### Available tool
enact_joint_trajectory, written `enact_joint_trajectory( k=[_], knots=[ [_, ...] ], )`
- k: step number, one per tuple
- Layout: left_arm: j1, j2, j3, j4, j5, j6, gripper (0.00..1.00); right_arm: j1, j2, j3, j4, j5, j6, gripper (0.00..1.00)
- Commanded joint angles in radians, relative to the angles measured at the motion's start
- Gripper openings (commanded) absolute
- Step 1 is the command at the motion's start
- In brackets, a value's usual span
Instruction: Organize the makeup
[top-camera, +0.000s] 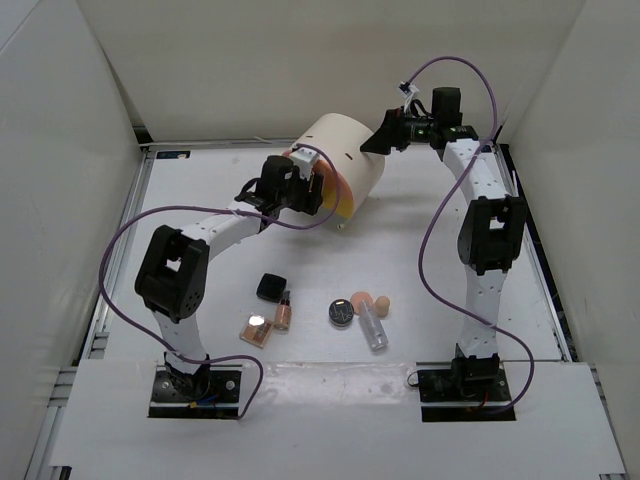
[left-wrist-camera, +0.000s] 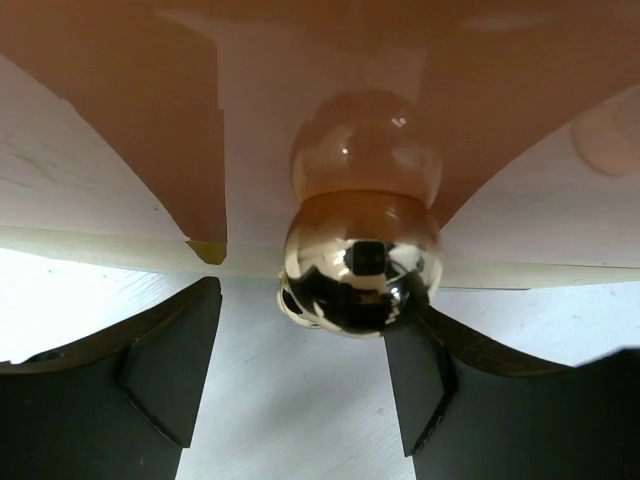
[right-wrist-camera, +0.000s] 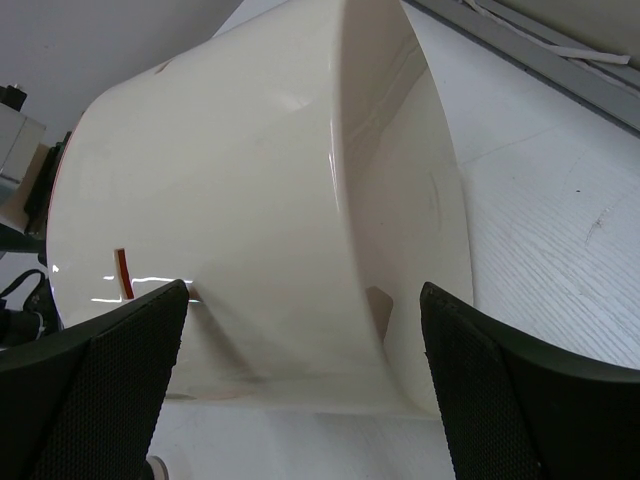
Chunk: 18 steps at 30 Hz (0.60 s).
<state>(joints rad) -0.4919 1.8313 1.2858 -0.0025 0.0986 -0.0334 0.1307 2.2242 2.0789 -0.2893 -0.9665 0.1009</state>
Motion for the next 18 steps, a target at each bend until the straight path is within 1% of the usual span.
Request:
enact_joint_trajectory(
  k=[1, 6, 9, 10, 11, 12, 14, 15, 16, 18],
  knots=[
    [0.003, -0.015, 0.050, 0.048, 0.021, 0.004, 0.75, 0.001, -0.046, -0.017, -0.005, 0.026, -0.024, 0.97],
    [0.004, -0.009, 0.061, 0.068, 0.042, 0.003, 0.67, 0.001, -0.040, -0.034, -0.011, 0.014, -0.021, 0.97],
    [0.003, -0.003, 0.066, 0.075, 0.052, 0.003, 0.54, -0.005, -0.040, -0.033, -0.011, 0.015, -0.018, 0.97],
    [0.003, 0.003, 0.070, 0.073, 0.055, 0.004, 0.45, -0.008, -0.040, -0.029, -0.011, 0.015, -0.015, 0.97],
    [0.003, 0.006, 0.072, 0.073, 0.061, 0.004, 0.41, -0.006, -0.040, -0.028, -0.005, 0.015, -0.015, 0.97],
    [0.003, 0.009, 0.072, 0.072, 0.061, 0.004, 0.32, -0.014, -0.040, -0.029, -0.002, 0.015, -0.015, 0.97],
    [0.004, 0.010, 0.075, 0.061, 0.052, 0.006, 0.25, -0.020, -0.037, -0.026, -0.005, 0.015, -0.015, 0.97],
    [0.003, 0.003, 0.072, 0.058, 0.049, 0.006, 0.22, -0.020, -0.040, -0.026, -0.002, 0.017, -0.015, 0.97],
    [0.003, 0.003, 0.070, 0.055, 0.037, 0.007, 0.15, -0.020, -0.040, -0.026, -0.002, 0.021, -0.015, 0.97],
    [0.004, -0.009, 0.061, 0.027, 0.006, 0.006, 0.13, -0.034, -0.040, -0.026, -0.002, 0.025, -0.009, 0.97]
  ],
)
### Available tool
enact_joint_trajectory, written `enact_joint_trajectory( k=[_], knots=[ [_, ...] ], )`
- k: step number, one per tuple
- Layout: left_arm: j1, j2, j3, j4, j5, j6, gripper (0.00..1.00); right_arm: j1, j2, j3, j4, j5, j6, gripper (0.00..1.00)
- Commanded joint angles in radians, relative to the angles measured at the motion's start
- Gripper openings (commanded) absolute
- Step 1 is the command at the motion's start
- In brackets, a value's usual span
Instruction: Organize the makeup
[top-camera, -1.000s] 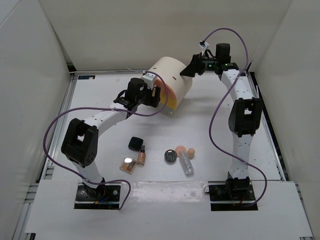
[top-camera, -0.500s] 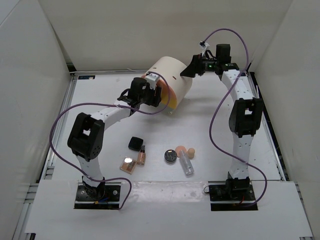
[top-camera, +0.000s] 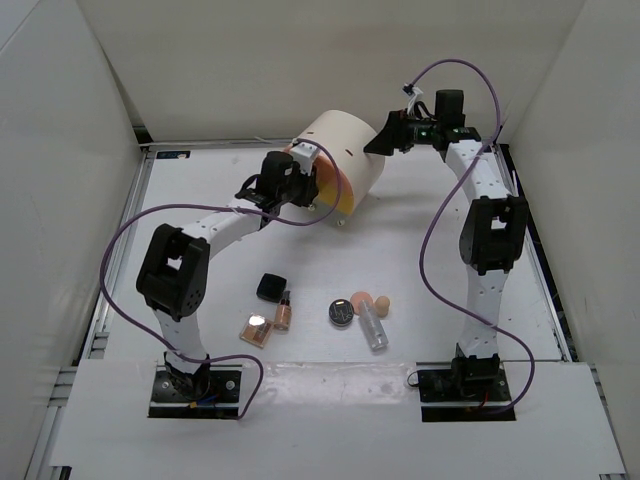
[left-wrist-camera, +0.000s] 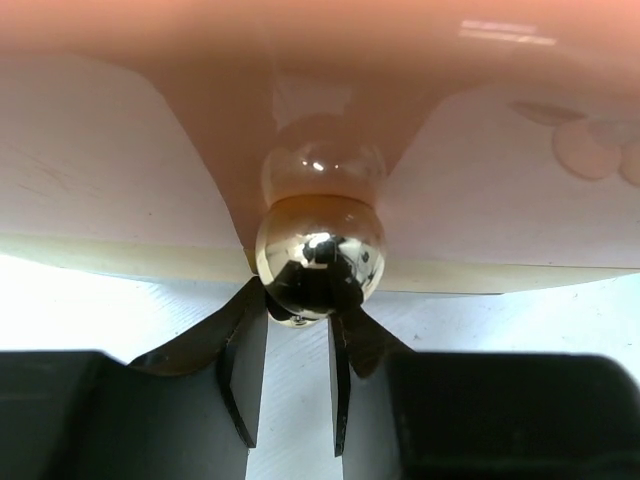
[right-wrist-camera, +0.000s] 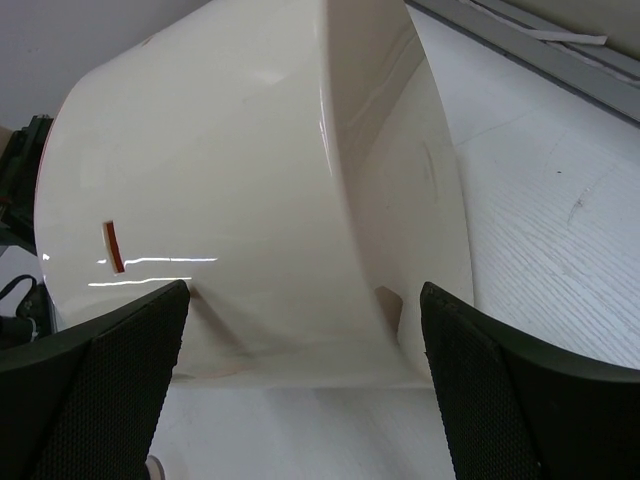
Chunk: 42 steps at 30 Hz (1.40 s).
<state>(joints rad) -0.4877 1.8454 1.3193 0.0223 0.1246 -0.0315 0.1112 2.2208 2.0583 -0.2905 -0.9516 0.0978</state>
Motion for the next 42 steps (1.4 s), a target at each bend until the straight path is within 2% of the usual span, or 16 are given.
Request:
enact_joint_trajectory(
  k=[1, 12, 20, 23, 27, 28, 30, 31, 33, 37, 42],
  knots=[
    [-0.002, -0.029, 0.021, -0.008, -0.029, 0.004, 0.12, -0.013, -0.039, -0.003, -0.004, 0.013, -0.006, 0.97],
    [-0.021, -0.250, -0.221, -0.176, -0.120, -0.087, 0.14, -0.037, -0.055, -0.004, -0.025, 0.028, -0.030, 0.96],
    [-0.049, -0.342, -0.268, -0.351, -0.213, -0.128, 0.18, -0.038, -0.076, -0.015, -0.062, 0.057, -0.067, 0.97],
    [-0.054, -0.379, -0.296, -0.338, -0.200, -0.130, 0.35, -0.038, -0.092, -0.030, -0.065, 0.066, -0.070, 0.97],
    [-0.052, -0.400, -0.281, -0.360, -0.204, -0.127, 0.47, -0.041, -0.107, -0.043, -0.068, 0.083, -0.073, 0.97],
    [-0.055, -0.409, -0.282, -0.366, -0.206, -0.127, 0.57, -0.038, -0.110, -0.043, -0.065, 0.086, -0.073, 0.97],
    [-0.055, -0.428, -0.285, -0.378, -0.223, -0.125, 0.69, -0.038, -0.125, -0.053, -0.072, 0.093, -0.079, 0.97],
    [-0.054, -0.431, -0.279, -0.390, -0.223, -0.127, 0.88, -0.038, -0.128, -0.055, -0.079, 0.105, -0.079, 0.97],
    [-0.055, -0.455, -0.273, -0.409, -0.220, -0.130, 0.98, -0.044, -0.147, -0.061, -0.097, 0.119, -0.079, 0.97],
    [-0.057, -0.514, -0.276, -0.439, -0.218, -0.159, 0.98, -0.038, -0.196, -0.082, -0.127, 0.196, -0.141, 0.99],
    [-0.055, -0.606, -0.258, -0.599, -0.253, -0.271, 0.98, -0.038, -0.312, -0.209, -0.176, 0.359, -0.162, 0.99]
  ],
)
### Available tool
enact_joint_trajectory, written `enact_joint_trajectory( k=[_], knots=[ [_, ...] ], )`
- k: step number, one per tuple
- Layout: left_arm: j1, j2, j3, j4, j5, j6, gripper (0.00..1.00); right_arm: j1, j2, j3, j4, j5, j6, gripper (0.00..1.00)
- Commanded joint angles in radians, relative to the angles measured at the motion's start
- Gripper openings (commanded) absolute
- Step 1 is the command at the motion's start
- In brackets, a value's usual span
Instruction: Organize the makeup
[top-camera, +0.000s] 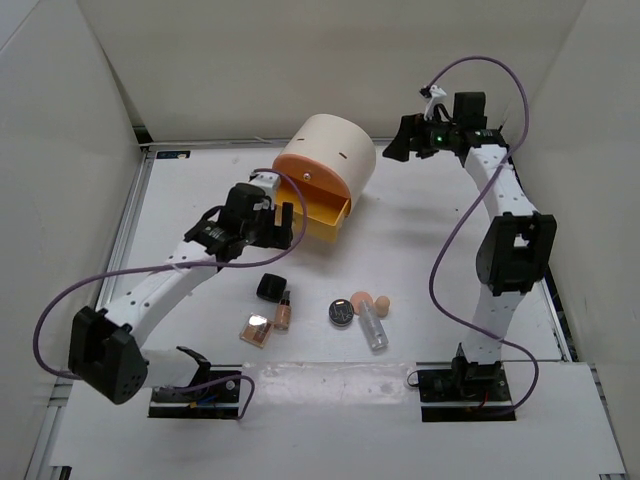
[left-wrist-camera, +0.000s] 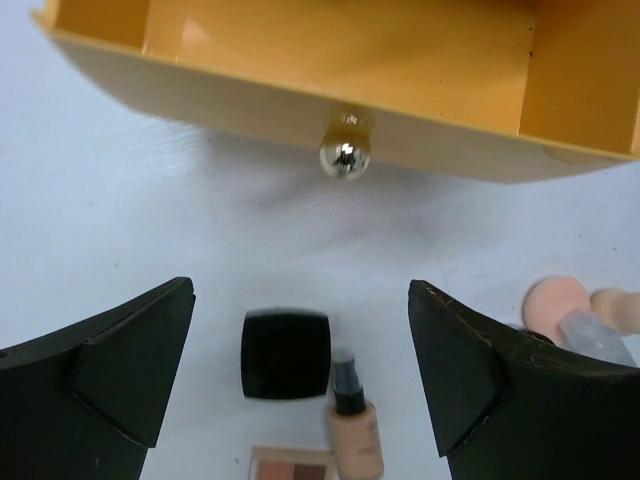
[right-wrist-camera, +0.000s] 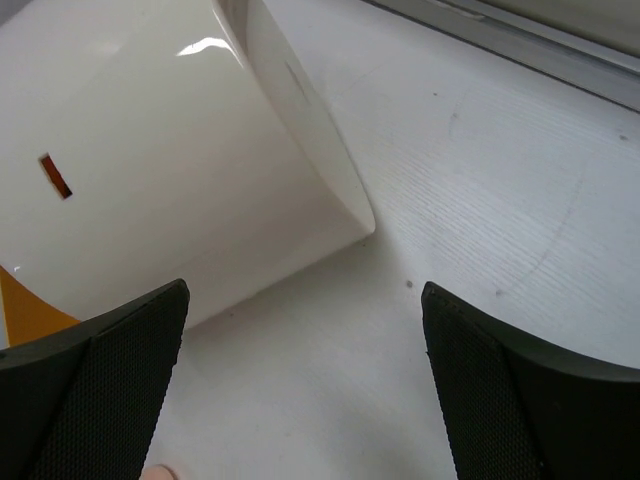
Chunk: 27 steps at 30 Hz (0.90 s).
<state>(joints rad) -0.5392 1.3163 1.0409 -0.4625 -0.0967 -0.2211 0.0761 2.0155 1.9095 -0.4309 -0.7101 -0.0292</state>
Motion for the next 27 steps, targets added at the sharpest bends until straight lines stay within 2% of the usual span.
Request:
enact_joint_trajectory(
  k=[1, 6, 7, 11, 13, 16, 19, 23, 27],
  knots=[
    [-0.004, -0.089, 0.024, -0.145, -0.041, -0.104, 0.98, -0.002, -0.162, -0.093, -0.035, 0.150, -0.031, 0.99],
    [-0.002, -0.132, 0.044, -0.365, -0.185, -0.271, 0.98, 0.034, -0.352, -0.350, -0.005, 0.401, 0.021, 0.99],
    [-0.002, -0.126, 0.039, -0.396, -0.195, -0.293, 0.98, 0.059, -0.413, -0.447, 0.013, 0.428, 0.025, 0.99],
    [-0.004, -0.126, -0.039, -0.449, -0.158, -0.368, 0.98, 0.126, -0.555, -0.651, 0.057, 0.546, 0.063, 0.98],
    [-0.002, -0.138, -0.120, -0.391, -0.120, -0.386, 0.98, 0.129, -0.601, -0.746, 0.069, 0.537, 0.090, 0.98],
    [-0.004, -0.157, -0.208, -0.256, -0.139, -0.388, 0.98, 0.133, -0.684, -0.852, 0.118, 0.483, 0.127, 0.98],
    [-0.005, -0.135, -0.216, -0.225, -0.182, -0.429, 0.98, 0.133, -0.727, -0.866, 0.078, 0.466, 0.182, 0.98],
    [-0.034, -0.114, -0.260, -0.170, -0.086, -0.365, 0.98, 0.142, -0.819, -0.989, 0.098, 0.431, 0.216, 0.96],
    [-0.073, -0.104, -0.288, -0.218, -0.127, -0.411, 0.87, 0.143, -0.954, -1.072, 0.130, 0.471, 0.250, 0.96]
  ],
)
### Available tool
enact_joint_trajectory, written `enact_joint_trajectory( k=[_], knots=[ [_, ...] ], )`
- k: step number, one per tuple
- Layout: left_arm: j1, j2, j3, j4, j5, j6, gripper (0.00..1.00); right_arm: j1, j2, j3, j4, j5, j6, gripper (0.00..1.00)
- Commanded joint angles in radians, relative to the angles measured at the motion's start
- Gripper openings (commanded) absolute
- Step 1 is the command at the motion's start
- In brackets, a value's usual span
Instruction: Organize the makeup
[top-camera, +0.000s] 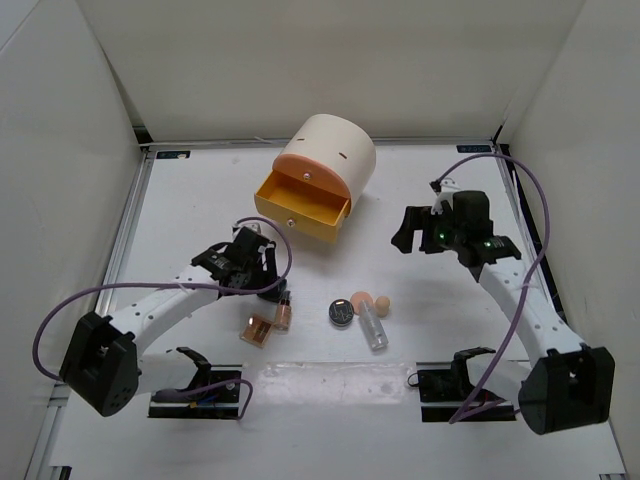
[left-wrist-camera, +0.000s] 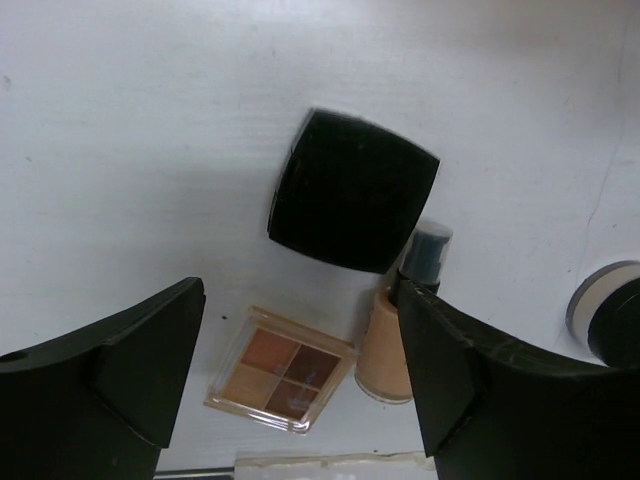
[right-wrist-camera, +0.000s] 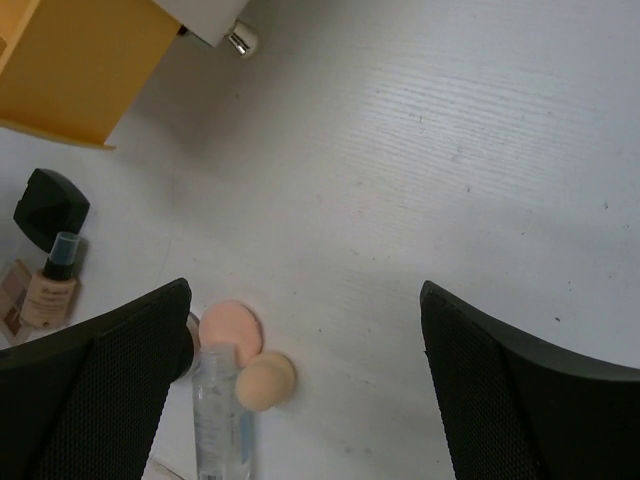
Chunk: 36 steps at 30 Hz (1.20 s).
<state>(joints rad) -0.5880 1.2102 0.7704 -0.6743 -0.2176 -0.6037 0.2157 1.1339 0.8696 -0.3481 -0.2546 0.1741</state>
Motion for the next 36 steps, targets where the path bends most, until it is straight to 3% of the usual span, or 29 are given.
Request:
enact_joint_trajectory(
  k=[1, 7, 12, 18, 25, 29, 36],
  knots=[
    [-0.032, 0.011, -0.022, -0.037, -0.005, -0.047, 0.86, 0.005, -0.086, -0.038, 0.047, 0.015, 0.047, 0.97],
    [-0.070, 0.029, -0.049, -0.084, -0.006, -0.108, 0.85, 0.013, -0.109, -0.011, 0.032, 0.058, 0.042, 0.97],
    [-0.076, 0.139, -0.030, -0.080, 0.004, -0.120, 0.83, 0.008, -0.069, 0.023, 0.054, 0.037, 0.041, 0.97],
    [-0.081, 0.222, 0.012, 0.039, 0.000, -0.045, 0.87, 0.011, -0.016, 0.072, 0.029, 0.037, 0.022, 0.97],
    [-0.078, 0.290, 0.029, 0.122, -0.002, 0.024, 0.96, 0.011, -0.045, 0.075, -0.008, 0.064, 0.010, 0.97],
    [-0.076, 0.333, 0.040, 0.143, -0.026, 0.039, 0.96, 0.008, -0.077, 0.065, -0.020, 0.087, 0.004, 0.97],
    [-0.042, 0.357, 0.047, 0.239, 0.043, 0.051, 0.98, 0.011, -0.103, 0.051, -0.040, 0.078, 0.007, 0.97]
  ],
)
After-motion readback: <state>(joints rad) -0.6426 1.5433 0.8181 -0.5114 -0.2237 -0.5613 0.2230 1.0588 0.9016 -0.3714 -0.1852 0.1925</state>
